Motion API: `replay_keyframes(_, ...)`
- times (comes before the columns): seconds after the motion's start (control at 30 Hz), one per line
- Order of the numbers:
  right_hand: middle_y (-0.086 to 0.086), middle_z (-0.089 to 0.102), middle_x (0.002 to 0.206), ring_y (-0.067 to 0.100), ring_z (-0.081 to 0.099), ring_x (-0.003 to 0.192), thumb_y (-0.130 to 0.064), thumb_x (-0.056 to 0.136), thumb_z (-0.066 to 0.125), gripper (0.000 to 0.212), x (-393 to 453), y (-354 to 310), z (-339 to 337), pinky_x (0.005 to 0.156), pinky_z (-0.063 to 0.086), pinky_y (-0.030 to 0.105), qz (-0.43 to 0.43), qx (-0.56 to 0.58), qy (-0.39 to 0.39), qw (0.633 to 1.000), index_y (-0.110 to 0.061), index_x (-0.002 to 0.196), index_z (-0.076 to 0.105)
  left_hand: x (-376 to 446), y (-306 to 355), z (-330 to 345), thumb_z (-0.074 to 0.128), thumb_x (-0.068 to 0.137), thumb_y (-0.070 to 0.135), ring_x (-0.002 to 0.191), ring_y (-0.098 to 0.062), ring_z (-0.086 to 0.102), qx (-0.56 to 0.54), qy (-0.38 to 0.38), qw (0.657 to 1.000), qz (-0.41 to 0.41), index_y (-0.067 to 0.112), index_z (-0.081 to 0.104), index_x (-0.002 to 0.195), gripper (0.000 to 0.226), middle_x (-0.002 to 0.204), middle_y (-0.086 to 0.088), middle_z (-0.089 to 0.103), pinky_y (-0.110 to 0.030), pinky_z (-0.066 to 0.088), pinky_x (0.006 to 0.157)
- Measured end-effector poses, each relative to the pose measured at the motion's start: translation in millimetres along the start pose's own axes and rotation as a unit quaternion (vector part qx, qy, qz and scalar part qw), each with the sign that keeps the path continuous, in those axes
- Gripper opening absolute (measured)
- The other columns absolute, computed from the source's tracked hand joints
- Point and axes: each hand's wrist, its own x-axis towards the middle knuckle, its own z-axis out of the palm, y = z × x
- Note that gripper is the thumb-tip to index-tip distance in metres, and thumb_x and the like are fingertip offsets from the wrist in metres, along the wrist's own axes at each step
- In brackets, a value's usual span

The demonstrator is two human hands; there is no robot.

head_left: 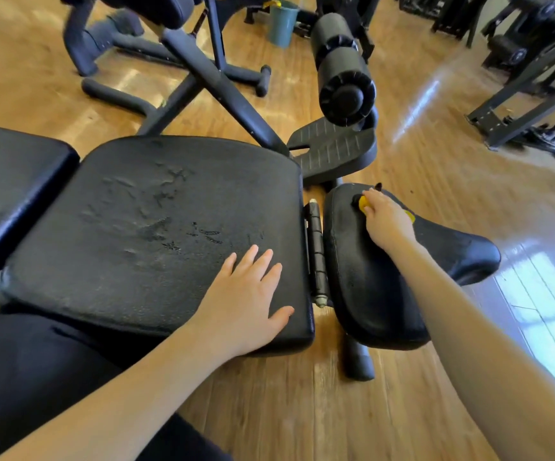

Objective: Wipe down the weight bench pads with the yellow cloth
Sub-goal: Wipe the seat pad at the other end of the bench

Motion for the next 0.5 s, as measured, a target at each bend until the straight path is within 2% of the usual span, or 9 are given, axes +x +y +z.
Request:
replay_keyframes(0.07,0.003,0.031,0.15,0.02,0.025,0.14,-0.016,0.098,0.036,0.042,-27,-2,5,0.112,0.019,0.031,-0.027,-0.004,0.005,1.0,-0.014,0.14,0.036,1,0,1,0.03,0.094,0.055,0.145,-0.02,-0.009,0.0,0.0,1.0,0.0,0.018,0.009,0.15,0.071,0.159,-0.001,-0.002,-0.04,-0.002,0.117)
replay_keyframes(0.13,0.0,0.031,0.15,0.017,0.023,0.14,-0.017,0.098,0.037,0.043,-51,-4,7,0.112,0.016,0.028,-0.064,-0.004,0.004,0.998,-0.016,0.141,0.035,1,0,1,0.029,0.094,0.055,0.145,-0.02,-0.009,0.003,0.0,1.0,0.001,0.017,0.009,0.15,0.07,0.159,-0.001,-0.003,-0.04,-0.003,0.117)
replay_keyframes(0.23,-0.003,0.033,0.149,0.014,0.025,0.139,-0.017,0.097,0.038,0.043,-59,0,6,0.112,0.017,0.026,-0.101,0.011,-0.004,0.995,-0.019,0.14,0.036,2,-1,2,0.029,0.094,0.055,0.145,-0.02,-0.009,0.005,0.0,1.0,0.002,0.018,0.008,0.15,0.071,0.159,-0.001,-0.004,-0.041,-0.003,0.117)
replay_keyframes(0.33,-0.002,0.038,0.146,0.016,0.029,0.137,-0.015,0.096,0.04,0.041,-27,8,2,0.11,0.025,0.032,-0.092,0.014,-0.002,0.996,-0.02,0.137,0.04,1,-1,3,0.029,0.094,0.055,0.145,-0.02,-0.01,0.005,0.001,1.0,0.002,0.017,0.008,0.15,0.071,0.159,-0.001,-0.004,-0.041,-0.003,0.117)
replay_keyframes(0.37,0.002,0.041,0.144,0.021,0.034,0.134,-0.014,0.096,0.039,0.039,-10,10,1,0.106,0.029,0.035,-0.074,0.012,-0.001,0.997,-0.017,0.135,0.043,2,-1,3,0.029,0.093,0.055,0.145,-0.02,-0.01,0.005,0.003,1.0,0.001,0.018,0.008,0.15,0.071,0.159,-0.001,-0.004,-0.041,-0.003,0.117)
replay_keyframes(0.43,0.016,0.054,0.128,0.033,0.049,0.116,-0.012,0.095,0.038,0.031,24,10,0,0.086,0.039,0.037,-0.023,0.008,0.005,1.0,-0.01,0.123,0.05,2,-1,3,0.03,0.093,0.055,0.145,-0.02,-0.011,0.006,0.005,1.0,0.0,0.018,0.007,0.15,0.072,0.159,-0.001,-0.004,-0.041,-0.003,0.117)
replay_keyframes(0.5,0.022,0.058,0.114,0.038,0.053,0.102,-0.012,0.093,0.036,0.025,48,4,2,0.072,0.036,0.035,0.015,-0.012,-0.001,1.0,-0.007,0.112,0.053,2,-1,3,0.029,0.093,0.056,0.145,-0.02,-0.011,0.008,0.004,1.0,0.0,0.018,0.007,0.15,0.072,0.159,-0.001,-0.004,-0.041,-0.004,0.117)
